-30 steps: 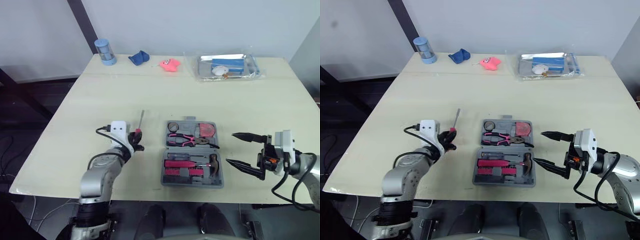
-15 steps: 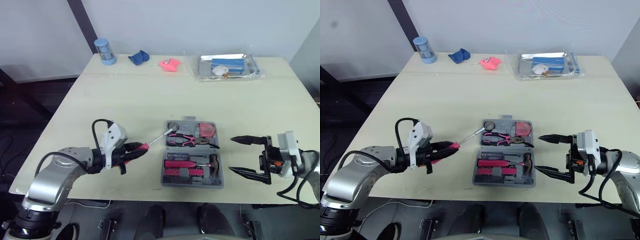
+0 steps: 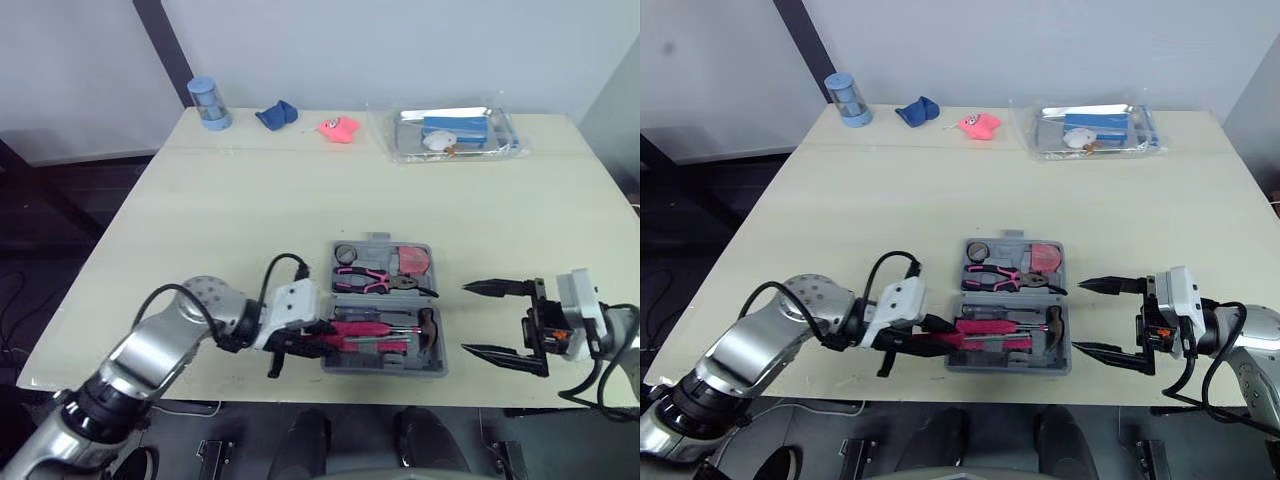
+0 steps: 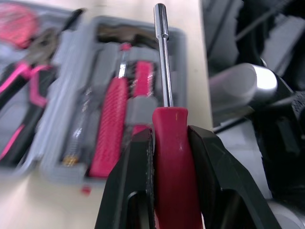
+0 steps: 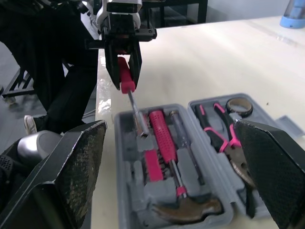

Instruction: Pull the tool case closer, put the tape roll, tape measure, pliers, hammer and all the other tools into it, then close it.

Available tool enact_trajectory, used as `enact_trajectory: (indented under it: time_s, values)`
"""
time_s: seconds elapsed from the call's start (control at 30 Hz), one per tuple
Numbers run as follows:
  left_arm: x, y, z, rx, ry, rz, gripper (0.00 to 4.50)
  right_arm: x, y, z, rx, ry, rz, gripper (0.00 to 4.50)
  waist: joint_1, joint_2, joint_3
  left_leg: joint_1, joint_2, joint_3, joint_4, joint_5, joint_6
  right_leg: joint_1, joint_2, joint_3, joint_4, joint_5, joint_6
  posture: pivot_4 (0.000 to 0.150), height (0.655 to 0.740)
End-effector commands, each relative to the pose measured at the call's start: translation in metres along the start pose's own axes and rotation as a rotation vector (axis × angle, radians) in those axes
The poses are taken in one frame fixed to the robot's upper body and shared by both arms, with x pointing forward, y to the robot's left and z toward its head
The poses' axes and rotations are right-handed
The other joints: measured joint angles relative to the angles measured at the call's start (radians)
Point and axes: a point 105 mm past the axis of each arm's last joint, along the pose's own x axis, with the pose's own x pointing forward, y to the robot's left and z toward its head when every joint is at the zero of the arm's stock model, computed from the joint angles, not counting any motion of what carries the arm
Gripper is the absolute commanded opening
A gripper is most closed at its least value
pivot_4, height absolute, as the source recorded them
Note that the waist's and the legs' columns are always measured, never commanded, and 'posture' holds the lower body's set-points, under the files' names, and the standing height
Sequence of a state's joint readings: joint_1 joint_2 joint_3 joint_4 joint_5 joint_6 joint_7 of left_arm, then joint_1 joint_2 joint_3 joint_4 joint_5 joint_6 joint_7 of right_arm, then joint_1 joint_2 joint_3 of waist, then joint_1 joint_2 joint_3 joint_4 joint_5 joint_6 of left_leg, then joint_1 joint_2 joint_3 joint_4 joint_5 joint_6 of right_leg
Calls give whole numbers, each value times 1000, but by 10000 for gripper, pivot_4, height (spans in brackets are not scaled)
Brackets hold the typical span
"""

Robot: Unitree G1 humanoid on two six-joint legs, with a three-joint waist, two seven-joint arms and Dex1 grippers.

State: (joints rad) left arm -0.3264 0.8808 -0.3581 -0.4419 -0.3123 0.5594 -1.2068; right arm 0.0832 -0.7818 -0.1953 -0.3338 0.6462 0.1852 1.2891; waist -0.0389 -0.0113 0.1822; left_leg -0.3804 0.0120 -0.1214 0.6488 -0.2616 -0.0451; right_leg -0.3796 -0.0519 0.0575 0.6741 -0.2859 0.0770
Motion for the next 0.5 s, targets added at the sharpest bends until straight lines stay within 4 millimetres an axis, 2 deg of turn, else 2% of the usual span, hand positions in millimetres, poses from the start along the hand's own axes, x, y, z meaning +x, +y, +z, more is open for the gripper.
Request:
enact_trajectory:
  time_s: [0.03, 0.3, 0.5]
  values:
    - [11, -1, 2, 36, 50, -62, 6151, -9, 1, 6, -47, 13, -21, 45000, 1, 0, 0, 0, 0, 0, 0, 0, 0, 0, 0, 0, 0, 0, 0, 1500, 7400]
    - [27, 5, 3, 21, 135, -76, 6151, -20, 8, -3, -21, 57, -17, 45000, -1, 0, 0, 0, 0, 0, 0, 0, 0, 0, 0, 0, 0, 0, 0, 1500, 7400]
    - [37, 12, 7, -32, 180, -45, 6151, -20, 7, -5, -27, 65, -15, 45000, -1, 0, 0, 0, 0, 0, 1, 0, 0, 0, 0, 0, 1, 0, 0, 1500, 7400]
